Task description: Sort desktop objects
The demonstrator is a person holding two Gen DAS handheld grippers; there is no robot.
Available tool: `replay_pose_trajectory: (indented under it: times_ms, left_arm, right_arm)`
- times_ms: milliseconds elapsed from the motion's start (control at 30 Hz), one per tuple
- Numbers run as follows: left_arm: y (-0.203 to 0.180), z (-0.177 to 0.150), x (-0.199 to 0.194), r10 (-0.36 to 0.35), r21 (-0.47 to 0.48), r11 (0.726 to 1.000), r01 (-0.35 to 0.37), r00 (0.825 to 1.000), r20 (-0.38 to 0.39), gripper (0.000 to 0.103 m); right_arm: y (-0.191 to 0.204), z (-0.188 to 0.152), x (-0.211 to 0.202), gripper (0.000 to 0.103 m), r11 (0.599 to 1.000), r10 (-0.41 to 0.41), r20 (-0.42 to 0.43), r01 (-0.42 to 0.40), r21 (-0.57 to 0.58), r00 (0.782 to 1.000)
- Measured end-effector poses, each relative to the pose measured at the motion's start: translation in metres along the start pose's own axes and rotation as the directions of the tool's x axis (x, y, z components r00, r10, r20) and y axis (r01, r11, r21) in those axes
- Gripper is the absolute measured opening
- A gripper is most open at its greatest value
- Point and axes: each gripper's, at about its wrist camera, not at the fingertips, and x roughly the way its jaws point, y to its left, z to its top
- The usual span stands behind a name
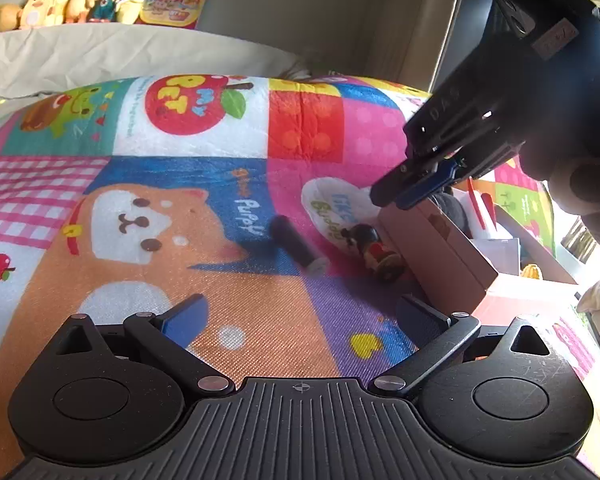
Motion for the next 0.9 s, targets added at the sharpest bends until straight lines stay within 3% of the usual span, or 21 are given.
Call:
replay_pose_trajectory:
  times_ms: [133, 233, 300, 400, 500, 600, 633, 700, 800, 900]
  left_arm:
    - [-0.001, 0.0, 0.0, 0.004, 0.001, 1.0, -0.004, 1.0, -0.004, 0.103]
    - [0.001, 0.001, -0.001, 0.004, -0.006, 1.0, -0.004, 1.0, -0.002, 0.103]
    - [0.005, 0.003, -0.002, -0.004, -0.019, 1.0, 0.004, 1.0, -0.004, 0.103]
    - [0.013, 0.009, -0.003, 0.081, 0.048, 0.996, -0.08, 0.997, 0.001, 0.103]
    - [0.029, 0.019, 0.004, 0.162, 0.067, 0.985, -0.161, 0.987, -0.015, 0.103]
    - [0.043, 0.029, 0.019, 0.226, 0.081, 0.972, -0.222, 0.973, -0.052, 0.102]
    - [0.048, 0.032, 0.022, 0.241, 0.073, 0.969, -0.236, 0.969, -0.061, 0.096]
    - [0.055, 0.035, 0.028, 0.278, 0.088, 0.958, -0.271, 0.958, -0.075, 0.066]
    - [0.057, 0.033, 0.027, 0.28, 0.115, 0.956, -0.27, 0.957, -0.08, 0.056]
    - [0.043, 0.027, 0.024, 0.281, 0.204, 0.944, -0.261, 0.957, -0.075, 0.025]
  right_arm:
    - [-0.003, 0.005, 0.022, 0.023, 0.997, -0.069, -0.031, 0.068, -0.021, 0.997]
    - [-0.004, 0.01, 0.056, 0.032, 0.988, -0.154, -0.041, 0.152, -0.039, 0.987]
    - [-0.006, 0.012, 0.073, 0.034, 0.985, -0.169, -0.066, 0.166, -0.046, 0.983]
    - [0.002, 0.009, 0.079, 0.029, 0.97, -0.216, -0.039, 0.21, -0.121, 0.976]
    - [0.005, -0.01, 0.054, 0.029, 0.978, -0.146, 0.026, 0.149, -0.147, 0.989]
    - [-0.002, -0.041, 0.013, 0.029, 0.994, -0.034, 0.072, 0.041, -0.1, 0.997]
    - [-0.005, -0.054, -0.001, 0.029, 0.996, -0.004, 0.085, 0.011, -0.086, 0.996]
    - [-0.011, -0.081, -0.027, 0.029, 0.997, 0.041, 0.117, -0.033, -0.071, 0.992]
    - [-0.026, -0.123, -0.061, 0.029, 0.996, 0.087, 0.155, -0.083, -0.034, 0.984]
    - [-0.046, -0.163, -0.08, 0.029, 0.993, 0.105, 0.171, -0.113, 0.037, 0.98]
